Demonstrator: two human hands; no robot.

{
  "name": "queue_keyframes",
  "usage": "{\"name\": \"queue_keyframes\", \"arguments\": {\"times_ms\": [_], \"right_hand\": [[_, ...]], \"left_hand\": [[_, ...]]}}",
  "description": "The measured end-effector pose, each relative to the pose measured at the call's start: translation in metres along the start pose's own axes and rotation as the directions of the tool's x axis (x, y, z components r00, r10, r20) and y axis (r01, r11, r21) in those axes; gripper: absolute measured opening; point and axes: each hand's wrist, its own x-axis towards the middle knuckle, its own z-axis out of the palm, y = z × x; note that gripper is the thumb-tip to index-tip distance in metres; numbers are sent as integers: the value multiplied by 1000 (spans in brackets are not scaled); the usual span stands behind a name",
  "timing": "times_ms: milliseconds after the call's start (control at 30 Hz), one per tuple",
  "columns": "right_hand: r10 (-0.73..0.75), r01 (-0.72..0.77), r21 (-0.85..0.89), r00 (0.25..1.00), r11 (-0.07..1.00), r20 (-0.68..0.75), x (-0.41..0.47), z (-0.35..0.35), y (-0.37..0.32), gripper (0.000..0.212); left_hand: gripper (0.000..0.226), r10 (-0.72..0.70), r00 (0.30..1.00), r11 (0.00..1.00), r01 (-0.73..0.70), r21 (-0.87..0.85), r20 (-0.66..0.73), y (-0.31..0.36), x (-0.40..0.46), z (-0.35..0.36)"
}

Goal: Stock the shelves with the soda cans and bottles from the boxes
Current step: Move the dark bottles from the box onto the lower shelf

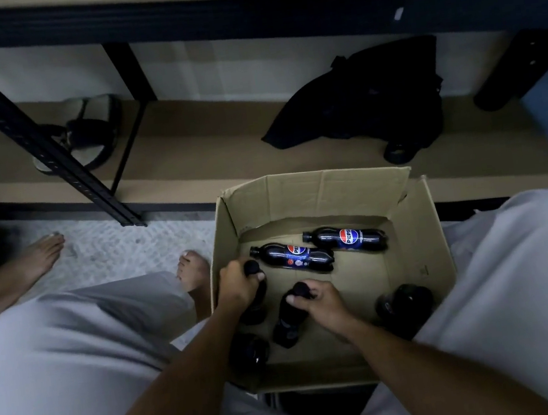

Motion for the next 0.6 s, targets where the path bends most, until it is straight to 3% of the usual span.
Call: {"name": "queue_keyframes", "arguments": {"times_ms": [267, 433, 600], "right_hand": [[-264, 256, -69, 953, 964, -149, 24, -35, -68, 13], [-407, 405, -50, 892, 913, -197, 16, -58, -135, 20], [-584, 603, 15, 778, 798, -233, -2, -73, -217, 33]], "left_hand": [[37, 159, 987, 932, -145, -331, 15, 47, 13, -29], [29, 325, 941, 743, -314, -591, -91, 108, -2, -71], [30, 480, 839, 525, -509, -682, -256, 171, -18, -119]]}}
